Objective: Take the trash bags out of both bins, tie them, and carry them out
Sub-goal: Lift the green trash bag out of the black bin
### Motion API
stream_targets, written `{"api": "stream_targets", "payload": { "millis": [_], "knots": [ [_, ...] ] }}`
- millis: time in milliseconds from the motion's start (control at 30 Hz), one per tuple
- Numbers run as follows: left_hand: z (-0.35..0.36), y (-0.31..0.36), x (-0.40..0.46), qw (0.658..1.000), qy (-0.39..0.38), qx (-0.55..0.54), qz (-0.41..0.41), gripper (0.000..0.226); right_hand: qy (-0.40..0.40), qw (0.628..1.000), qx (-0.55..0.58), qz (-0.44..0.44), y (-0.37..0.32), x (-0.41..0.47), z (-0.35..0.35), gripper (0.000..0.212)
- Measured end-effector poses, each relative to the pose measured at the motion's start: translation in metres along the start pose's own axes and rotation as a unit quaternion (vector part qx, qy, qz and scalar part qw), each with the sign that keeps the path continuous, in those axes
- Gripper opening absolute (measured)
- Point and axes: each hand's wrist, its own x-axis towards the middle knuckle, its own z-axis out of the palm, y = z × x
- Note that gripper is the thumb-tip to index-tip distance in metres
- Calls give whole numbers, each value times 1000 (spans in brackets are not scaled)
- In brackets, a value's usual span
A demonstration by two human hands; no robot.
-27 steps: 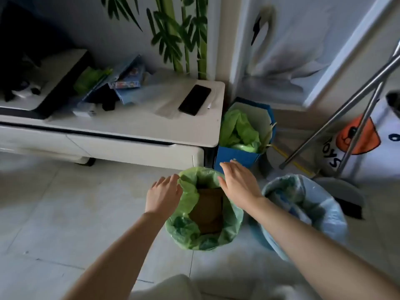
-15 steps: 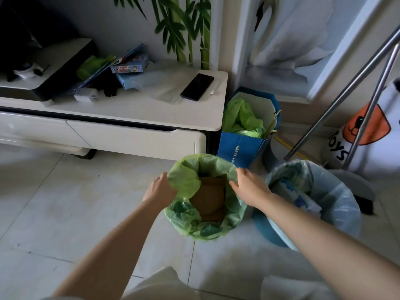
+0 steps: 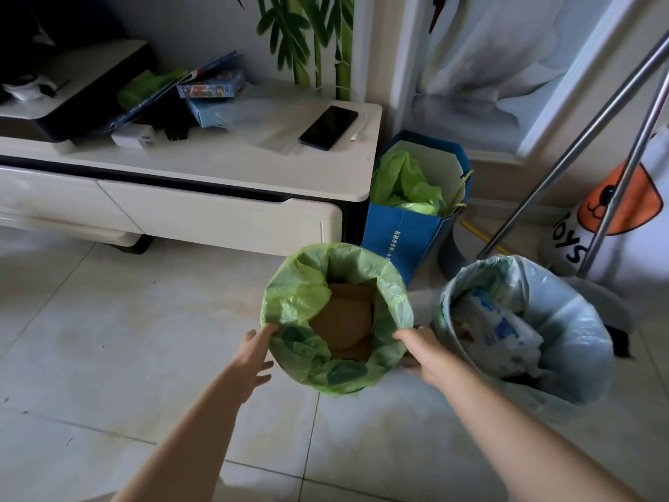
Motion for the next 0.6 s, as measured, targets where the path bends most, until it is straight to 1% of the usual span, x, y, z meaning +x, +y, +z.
{"api": "stream_targets", "payload": {
  "millis": [67, 133, 233, 367, 433, 500, 600],
  "knots": [
    [4, -5, -1, 997, -44, -53, -25, 48, -18, 998, 59, 8, 2, 4, 0, 36],
    [8, -7, -3, 991, -64, -112, -32, 43, -25, 996, 87, -5, 0, 1, -1, 29],
    [8, -5, -8, 987, -44, -155, -23, 41, -30, 995, 98, -7, -1, -3, -6, 30],
    [-2, 4, -12, 993, -10, -119, -15, 50, -38, 995, 95, -1, -13, -10, -15, 49],
    [-6, 12, -13, 993, 5, -119, -8, 51, -21, 996, 83, -9, -23, -14, -20, 46],
    [-9, 22, -13, 990, 16, -141, -11, 56, -5, 997, 77, -15, -34, -16, -22, 41],
    [-13, 39, -13, 983, 36, -179, -8, 71, 20, 997, 19, -69, -58, -22, -23, 39]
  ]
}}
